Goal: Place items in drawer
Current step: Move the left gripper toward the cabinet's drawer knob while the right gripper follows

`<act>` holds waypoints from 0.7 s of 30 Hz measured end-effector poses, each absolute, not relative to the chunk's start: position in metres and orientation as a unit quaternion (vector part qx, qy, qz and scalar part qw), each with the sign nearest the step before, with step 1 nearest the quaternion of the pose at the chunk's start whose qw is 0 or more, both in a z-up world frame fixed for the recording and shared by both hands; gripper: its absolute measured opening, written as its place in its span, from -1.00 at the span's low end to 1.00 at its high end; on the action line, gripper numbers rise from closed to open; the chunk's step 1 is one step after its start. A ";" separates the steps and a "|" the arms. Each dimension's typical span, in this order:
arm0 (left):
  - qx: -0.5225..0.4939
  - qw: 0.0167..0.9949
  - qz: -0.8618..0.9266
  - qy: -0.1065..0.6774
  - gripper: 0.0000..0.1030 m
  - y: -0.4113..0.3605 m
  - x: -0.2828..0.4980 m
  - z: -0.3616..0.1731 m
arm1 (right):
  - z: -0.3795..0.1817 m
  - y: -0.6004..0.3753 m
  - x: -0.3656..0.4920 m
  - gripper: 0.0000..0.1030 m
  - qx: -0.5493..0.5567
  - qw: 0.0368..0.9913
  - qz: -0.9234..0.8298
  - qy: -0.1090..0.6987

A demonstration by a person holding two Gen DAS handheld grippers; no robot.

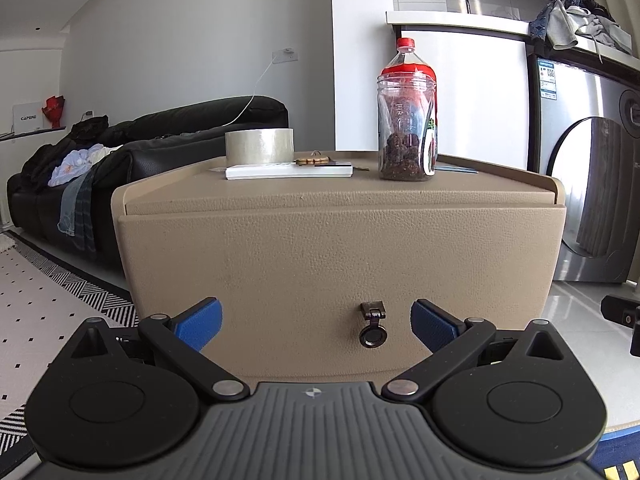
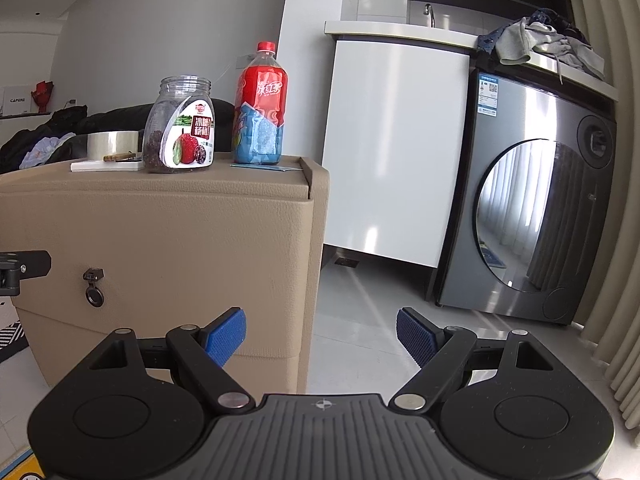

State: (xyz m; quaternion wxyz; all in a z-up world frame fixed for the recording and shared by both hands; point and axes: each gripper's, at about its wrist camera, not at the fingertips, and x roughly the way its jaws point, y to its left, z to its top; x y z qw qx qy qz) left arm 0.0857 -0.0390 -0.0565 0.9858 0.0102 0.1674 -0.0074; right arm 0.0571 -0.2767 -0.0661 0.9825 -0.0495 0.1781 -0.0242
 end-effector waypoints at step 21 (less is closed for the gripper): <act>0.011 0.987 -0.017 0.159 1.00 -0.061 0.107 -0.076 | -0.091 -0.288 0.069 0.67 -0.057 0.982 -0.016 0.182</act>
